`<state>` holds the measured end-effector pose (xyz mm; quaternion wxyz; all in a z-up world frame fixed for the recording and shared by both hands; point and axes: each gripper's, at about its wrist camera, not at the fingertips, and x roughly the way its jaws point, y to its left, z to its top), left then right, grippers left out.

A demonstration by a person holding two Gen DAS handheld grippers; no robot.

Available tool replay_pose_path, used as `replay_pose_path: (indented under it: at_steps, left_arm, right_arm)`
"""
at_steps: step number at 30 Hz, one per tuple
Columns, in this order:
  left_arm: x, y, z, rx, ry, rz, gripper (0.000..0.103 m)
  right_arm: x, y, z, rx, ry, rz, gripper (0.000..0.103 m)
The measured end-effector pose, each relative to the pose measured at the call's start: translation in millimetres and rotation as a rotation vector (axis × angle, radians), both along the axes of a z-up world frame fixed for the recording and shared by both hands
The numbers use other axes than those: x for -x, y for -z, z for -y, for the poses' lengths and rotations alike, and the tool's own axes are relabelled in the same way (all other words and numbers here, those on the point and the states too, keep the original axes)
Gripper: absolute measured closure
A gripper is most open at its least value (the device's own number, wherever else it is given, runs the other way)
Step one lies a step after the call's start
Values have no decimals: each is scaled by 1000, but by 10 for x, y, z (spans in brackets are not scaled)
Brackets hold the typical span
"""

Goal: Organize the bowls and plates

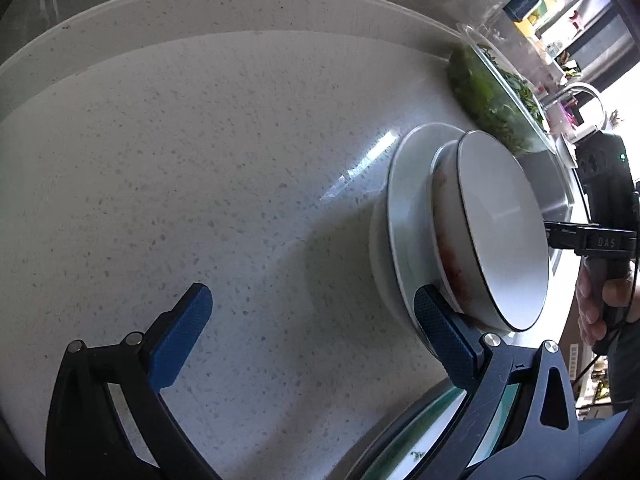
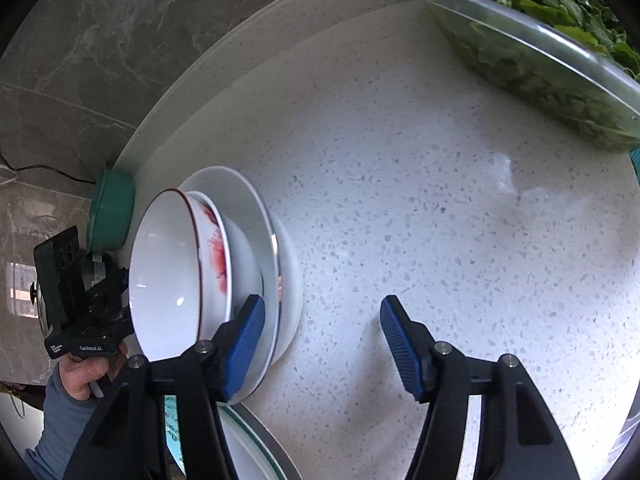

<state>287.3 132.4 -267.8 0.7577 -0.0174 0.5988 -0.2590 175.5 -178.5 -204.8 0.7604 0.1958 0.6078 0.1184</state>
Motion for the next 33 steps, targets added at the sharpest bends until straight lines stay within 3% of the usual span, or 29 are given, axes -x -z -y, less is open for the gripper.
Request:
replay_pose_path:
  at_steps: [8, 11, 17, 24, 29, 33]
  left_arm:
    - [-108, 33, 179, -54, 17, 36, 1]
    - [-155, 58, 350, -75, 31, 48, 7]
    - [-161, 82, 447, -60, 35, 71, 23]
    - [-126, 36, 556, -10, 60, 71, 60]
    - [-100, 22, 648, 4, 77, 51, 76]
    - [-90, 33, 616, 25, 66, 31, 83]
  right_arm:
    - [-32, 104, 2, 3, 3, 16, 41]
    - [-34, 117, 4, -7, -2, 26, 44]
    - [-19, 115, 18, -2, 3, 33, 45]
    - [-41, 115, -47, -8, 2, 29, 50]
    - [-53, 84, -143, -9, -19, 60, 77]
    - [-82, 57, -227, -18, -50, 66, 87]
